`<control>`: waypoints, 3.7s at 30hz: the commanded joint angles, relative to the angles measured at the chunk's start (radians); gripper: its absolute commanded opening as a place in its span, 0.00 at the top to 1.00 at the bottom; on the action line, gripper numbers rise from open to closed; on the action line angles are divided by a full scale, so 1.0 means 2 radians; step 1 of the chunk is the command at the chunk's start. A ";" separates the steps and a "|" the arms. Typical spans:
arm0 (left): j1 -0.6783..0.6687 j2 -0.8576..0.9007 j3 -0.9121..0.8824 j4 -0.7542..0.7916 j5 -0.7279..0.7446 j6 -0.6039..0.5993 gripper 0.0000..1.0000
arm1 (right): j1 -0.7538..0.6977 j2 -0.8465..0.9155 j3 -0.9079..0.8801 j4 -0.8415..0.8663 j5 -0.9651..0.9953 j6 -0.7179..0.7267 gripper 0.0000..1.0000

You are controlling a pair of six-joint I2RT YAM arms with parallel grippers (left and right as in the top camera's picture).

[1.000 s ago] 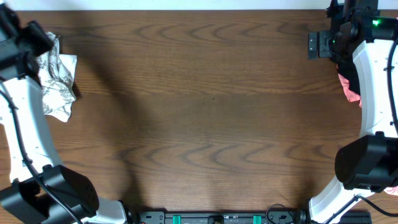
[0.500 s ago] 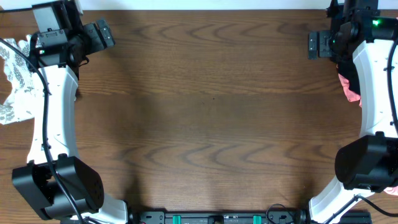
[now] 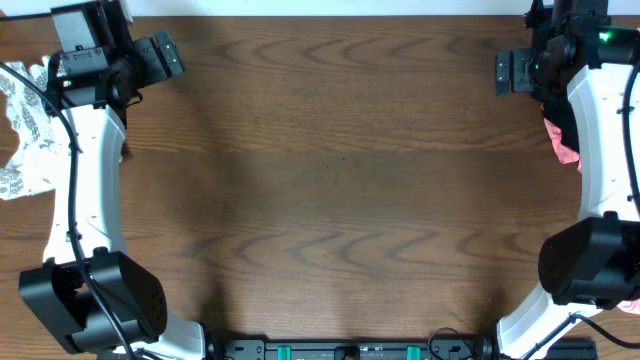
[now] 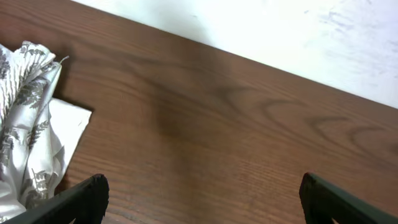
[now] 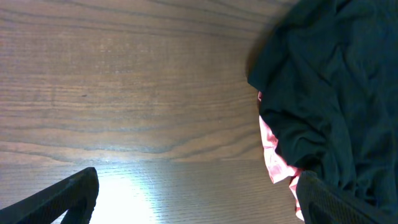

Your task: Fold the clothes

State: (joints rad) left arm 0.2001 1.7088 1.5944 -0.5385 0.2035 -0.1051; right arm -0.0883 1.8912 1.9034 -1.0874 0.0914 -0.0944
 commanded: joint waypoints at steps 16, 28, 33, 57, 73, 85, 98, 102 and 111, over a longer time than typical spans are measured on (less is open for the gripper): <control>0.000 0.000 0.000 0.000 0.003 -0.002 0.02 | -0.001 -0.002 0.003 -0.001 0.006 0.006 0.01; 0.000 0.000 0.000 0.000 0.003 -0.003 0.02 | 0.000 0.003 0.003 -0.001 0.006 0.006 0.01; 0.000 0.000 0.000 0.000 0.003 -0.003 0.02 | 0.001 -0.010 0.003 -0.001 0.006 0.006 0.01; 0.000 0.000 0.000 0.000 0.003 -0.002 0.02 | 0.019 -0.479 -0.266 0.114 0.012 0.004 0.01; 0.000 0.000 0.000 0.000 0.003 -0.003 0.02 | 0.056 -0.820 -0.790 0.470 -0.041 0.006 0.01; 0.000 0.000 0.000 0.000 0.003 -0.003 0.02 | 0.064 -0.895 -0.906 0.572 -0.048 0.006 0.01; 0.000 0.000 0.000 0.000 0.003 -0.003 0.02 | 0.072 -0.894 -0.915 0.573 -0.052 0.006 0.01; 0.000 0.000 0.000 0.000 0.003 -0.003 0.02 | 0.083 -0.898 -0.926 0.572 -0.052 0.006 0.01; 0.000 0.000 0.000 0.000 0.003 -0.002 0.02 | 0.088 -0.944 -0.949 0.532 -0.056 0.006 0.01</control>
State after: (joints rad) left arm 0.2001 1.7088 1.5940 -0.5385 0.2035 -0.1055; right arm 0.0788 0.0334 0.0181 0.0025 -0.0109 -0.0940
